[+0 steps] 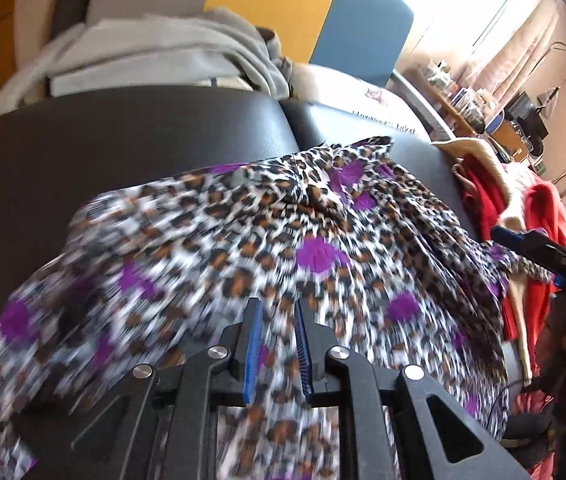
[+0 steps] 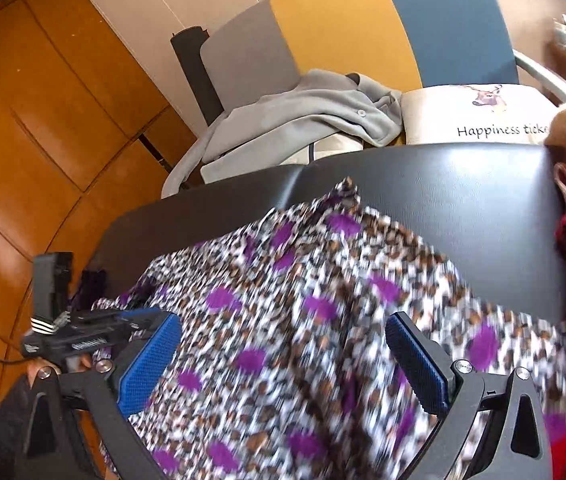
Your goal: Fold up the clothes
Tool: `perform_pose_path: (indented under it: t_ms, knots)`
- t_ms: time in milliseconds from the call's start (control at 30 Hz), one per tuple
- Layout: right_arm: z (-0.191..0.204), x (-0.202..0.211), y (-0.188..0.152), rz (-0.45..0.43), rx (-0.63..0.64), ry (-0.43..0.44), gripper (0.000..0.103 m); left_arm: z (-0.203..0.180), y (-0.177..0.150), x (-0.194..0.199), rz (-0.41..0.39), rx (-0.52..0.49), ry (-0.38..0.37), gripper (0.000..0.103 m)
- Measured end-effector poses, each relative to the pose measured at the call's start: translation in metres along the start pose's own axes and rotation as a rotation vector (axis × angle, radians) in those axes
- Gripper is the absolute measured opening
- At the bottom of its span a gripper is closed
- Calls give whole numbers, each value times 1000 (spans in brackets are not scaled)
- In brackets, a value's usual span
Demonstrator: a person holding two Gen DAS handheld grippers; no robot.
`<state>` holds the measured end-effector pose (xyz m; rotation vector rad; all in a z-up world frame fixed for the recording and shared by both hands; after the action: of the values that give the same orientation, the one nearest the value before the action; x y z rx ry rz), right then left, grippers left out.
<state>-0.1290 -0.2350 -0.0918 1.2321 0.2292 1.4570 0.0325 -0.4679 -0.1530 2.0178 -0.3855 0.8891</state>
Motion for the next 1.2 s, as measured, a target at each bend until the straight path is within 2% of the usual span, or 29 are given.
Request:
perform_pose_path:
  t_ms: [67,133,267,333,467,533,633,767,833,967,1033,1067,1200]
  knots:
    - [-6,-21,2,42,33,-20,103,1,8,-22,20,34,-44,15]
    - [-12,-43,4,88,68,-43,102,2,19,-29,0,53,-74,16]
    - [-17,-73,4,129,106,-46,102,9,39,-42,-3,83,-100,16]
    - [-18,-85,7,143,123,-46,102,15,49,-46,-17,92,-90,16]
    - [-24,-109,10,176,135,-57,102,45,75,-53,-80,183,-68,16]
    - [-29,-117,15,147,116,-71,103,70,90,-55,-127,266,-57,16]
    - [-39,-124,26,81,49,-87,103,109,108,-57,-177,391,38,14]
    - [-41,-128,34,53,28,-113,103,132,115,-26,-258,469,49,14]
    - [-34,-121,35,46,48,-113,103,122,112,-8,-284,419,36,16]
    - [-12,-114,36,38,128,-82,103,71,81,12,-268,191,0,17]
    - [2,-118,36,48,185,-66,103,55,63,13,-261,87,50,17]
    - [8,-121,36,53,214,-69,103,52,56,11,-251,61,66,17]
    - [7,-147,31,81,245,-115,103,70,41,-6,-208,73,118,16]
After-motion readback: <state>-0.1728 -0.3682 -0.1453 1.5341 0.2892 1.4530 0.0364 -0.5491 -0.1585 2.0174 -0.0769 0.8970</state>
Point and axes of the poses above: each gripper's, at about its wrist camera, not at the fingertips, and x roughly against the way its jaws point, z to its left, y to its top, the point moved 4 cm from there along -x, roughly the way its jaws point, and after that the axes turned 13 degrees about -z, right-handed, at the moved point
